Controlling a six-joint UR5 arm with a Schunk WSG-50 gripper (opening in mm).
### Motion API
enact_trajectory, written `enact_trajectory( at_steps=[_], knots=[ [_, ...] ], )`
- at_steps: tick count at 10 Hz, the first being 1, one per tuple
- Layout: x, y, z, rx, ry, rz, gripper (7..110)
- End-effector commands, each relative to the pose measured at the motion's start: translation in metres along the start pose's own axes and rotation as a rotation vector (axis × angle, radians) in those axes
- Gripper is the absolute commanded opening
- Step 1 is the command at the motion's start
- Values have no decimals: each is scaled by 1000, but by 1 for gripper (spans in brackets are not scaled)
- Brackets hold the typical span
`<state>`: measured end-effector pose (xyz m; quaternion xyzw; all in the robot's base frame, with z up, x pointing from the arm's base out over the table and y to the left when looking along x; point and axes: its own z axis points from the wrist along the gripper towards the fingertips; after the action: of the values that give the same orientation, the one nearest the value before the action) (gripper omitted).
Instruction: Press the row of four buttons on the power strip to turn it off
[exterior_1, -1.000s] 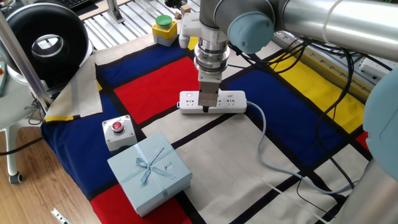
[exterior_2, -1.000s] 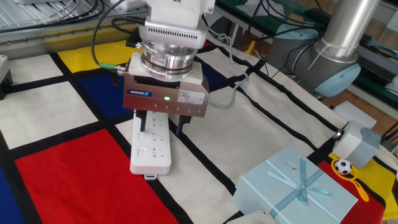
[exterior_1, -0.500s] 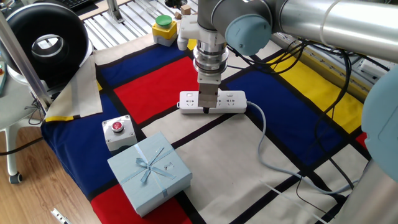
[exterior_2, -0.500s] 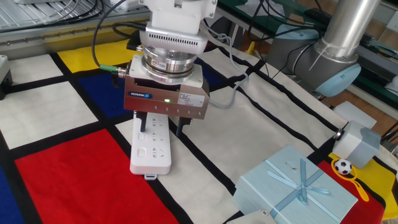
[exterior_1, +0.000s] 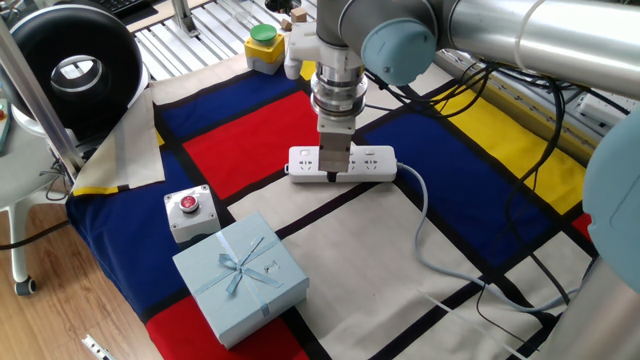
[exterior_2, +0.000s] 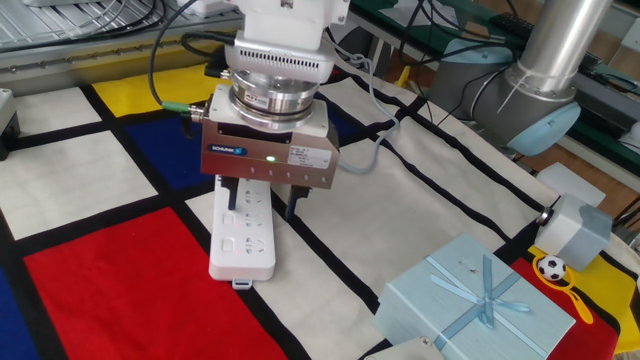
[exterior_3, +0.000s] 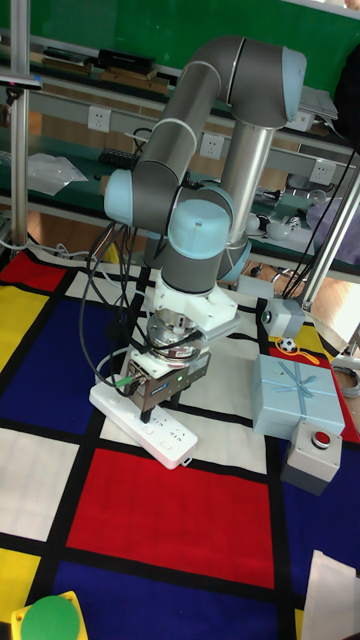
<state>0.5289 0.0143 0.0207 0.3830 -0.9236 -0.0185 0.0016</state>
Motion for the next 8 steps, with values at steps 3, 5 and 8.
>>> enact_trajectory(
  at_steps=[3,5,8],
  knots=[
    [-14,-1,0,-19,-51,6,66],
    [-13,-2,2,-12,-45,6,66],
    [-13,0,4,-17,-49,10,66]
  ],
)
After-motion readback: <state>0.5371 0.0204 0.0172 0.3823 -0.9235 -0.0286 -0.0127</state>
